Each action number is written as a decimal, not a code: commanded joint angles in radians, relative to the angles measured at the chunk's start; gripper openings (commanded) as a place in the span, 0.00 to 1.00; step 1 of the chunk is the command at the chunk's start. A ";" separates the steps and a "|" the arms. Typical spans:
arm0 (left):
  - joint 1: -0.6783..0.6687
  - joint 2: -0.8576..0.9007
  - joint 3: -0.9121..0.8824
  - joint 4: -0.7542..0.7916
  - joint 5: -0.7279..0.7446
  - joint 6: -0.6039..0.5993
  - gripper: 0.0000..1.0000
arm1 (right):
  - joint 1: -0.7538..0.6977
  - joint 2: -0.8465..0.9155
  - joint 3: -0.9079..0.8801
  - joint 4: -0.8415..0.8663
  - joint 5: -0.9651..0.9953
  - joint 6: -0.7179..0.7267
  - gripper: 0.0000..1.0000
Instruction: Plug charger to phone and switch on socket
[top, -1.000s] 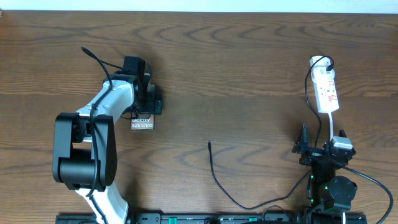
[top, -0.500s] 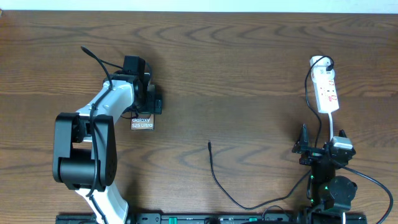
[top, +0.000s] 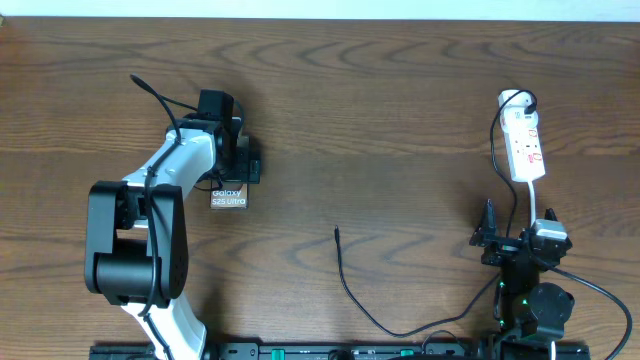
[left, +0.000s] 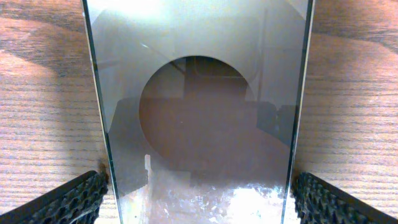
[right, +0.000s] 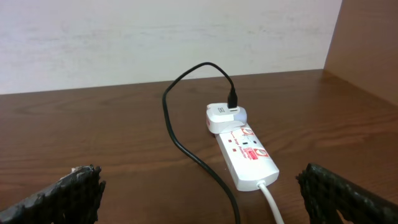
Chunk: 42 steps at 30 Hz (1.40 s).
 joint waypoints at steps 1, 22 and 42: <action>0.002 0.016 -0.003 -0.002 -0.013 0.002 0.98 | 0.006 -0.005 -0.001 -0.005 0.002 0.006 0.99; 0.002 0.016 -0.003 -0.005 -0.013 0.002 0.91 | 0.006 -0.005 -0.001 -0.005 0.002 0.006 0.99; 0.002 0.023 -0.023 -0.005 -0.013 0.002 0.91 | 0.006 -0.005 -0.001 -0.005 0.002 0.006 0.99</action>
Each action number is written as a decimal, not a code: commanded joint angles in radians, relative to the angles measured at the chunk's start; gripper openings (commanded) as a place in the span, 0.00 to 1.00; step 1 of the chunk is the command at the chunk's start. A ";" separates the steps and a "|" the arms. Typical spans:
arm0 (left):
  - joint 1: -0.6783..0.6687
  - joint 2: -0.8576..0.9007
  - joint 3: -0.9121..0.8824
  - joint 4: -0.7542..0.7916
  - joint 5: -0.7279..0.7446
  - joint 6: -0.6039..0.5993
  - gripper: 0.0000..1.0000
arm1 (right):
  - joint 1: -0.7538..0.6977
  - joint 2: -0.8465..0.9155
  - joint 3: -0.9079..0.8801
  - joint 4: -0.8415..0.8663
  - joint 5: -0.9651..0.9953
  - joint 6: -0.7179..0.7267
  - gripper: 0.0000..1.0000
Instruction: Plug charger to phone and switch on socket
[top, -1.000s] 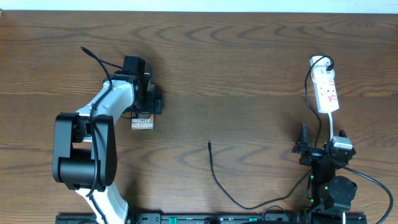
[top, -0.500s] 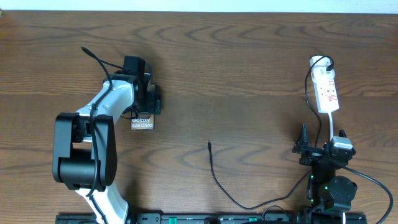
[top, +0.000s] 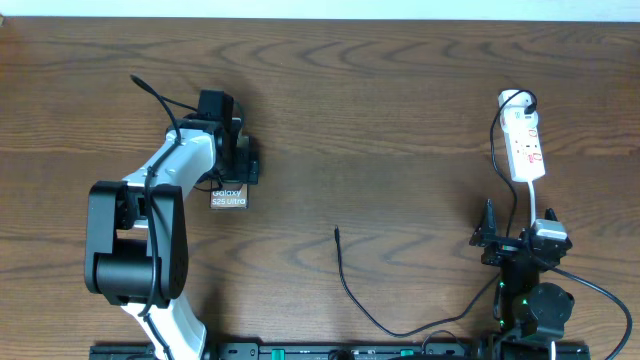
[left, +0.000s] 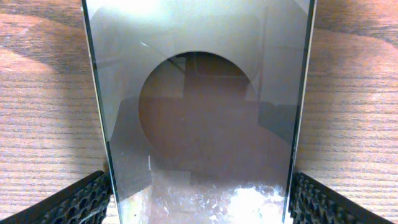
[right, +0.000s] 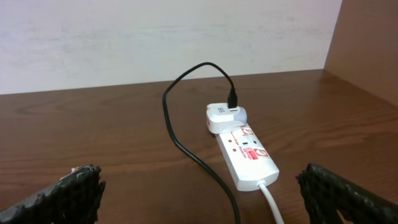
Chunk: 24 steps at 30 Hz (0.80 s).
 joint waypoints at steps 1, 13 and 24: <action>0.002 0.024 -0.019 -0.003 -0.013 0.002 0.91 | 0.006 -0.005 -0.001 -0.005 0.002 0.006 0.99; 0.002 0.024 -0.019 -0.007 -0.062 0.006 0.91 | 0.006 -0.005 -0.001 -0.005 0.002 0.006 0.99; 0.002 0.024 -0.019 -0.008 -0.057 0.005 0.91 | 0.006 -0.005 -0.001 -0.005 0.002 0.006 0.99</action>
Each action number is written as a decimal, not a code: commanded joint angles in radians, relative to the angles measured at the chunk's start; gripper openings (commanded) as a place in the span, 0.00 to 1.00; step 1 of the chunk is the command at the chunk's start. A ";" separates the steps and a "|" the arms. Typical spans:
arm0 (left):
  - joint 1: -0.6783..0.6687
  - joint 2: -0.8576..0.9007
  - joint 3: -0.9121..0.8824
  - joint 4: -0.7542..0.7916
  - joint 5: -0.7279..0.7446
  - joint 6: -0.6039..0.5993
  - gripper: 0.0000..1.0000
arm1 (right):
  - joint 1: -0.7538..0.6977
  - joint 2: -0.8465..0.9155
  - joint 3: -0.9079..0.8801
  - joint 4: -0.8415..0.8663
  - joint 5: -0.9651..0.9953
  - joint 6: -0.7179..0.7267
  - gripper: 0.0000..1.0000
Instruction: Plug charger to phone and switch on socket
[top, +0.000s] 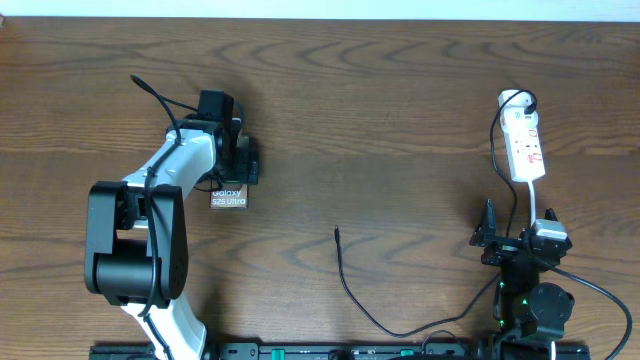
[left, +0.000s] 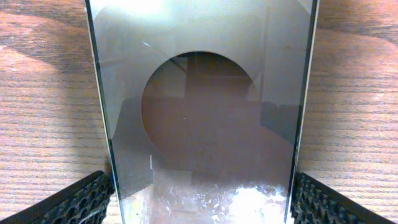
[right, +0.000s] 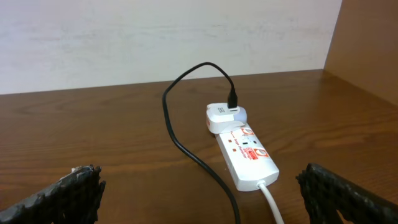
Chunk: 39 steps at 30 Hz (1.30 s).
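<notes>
A phone with a glossy dark screen lies on the table; its labelled end sticks out from under my left gripper. In the left wrist view the left gripper is shut on the phone, one pad against each long edge. The black charger cable has its free plug end lying mid-table. Its other end is in a white charger plugged into the white power strip, also. My right gripper stands open, low at the front right, facing the strip and holding nothing.
The black cable loops along the table's front edge and up past the right arm. A white mains lead leaves the strip toward my right gripper. A wooden side wall rises to the right of the strip.
In the left wrist view the phone sits a shade further right between the fingers. The right arm, cable and power strip have not moved.
At each earlier moment my left gripper was down on the phone with its fingers at the phone's long edges, and my right gripper stood open facing the power strip. The cable's free end has stayed mid-table throughout.
</notes>
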 joint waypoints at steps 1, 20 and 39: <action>0.003 0.024 -0.019 -0.008 -0.049 0.005 0.91 | 0.007 -0.005 -0.001 -0.005 0.002 0.006 0.99; 0.003 0.024 -0.051 0.012 -0.031 0.002 0.91 | 0.007 -0.005 -0.001 -0.005 0.002 0.006 0.99; 0.003 0.024 -0.051 0.012 -0.031 0.002 0.87 | 0.007 -0.005 -0.001 -0.005 0.002 0.006 0.99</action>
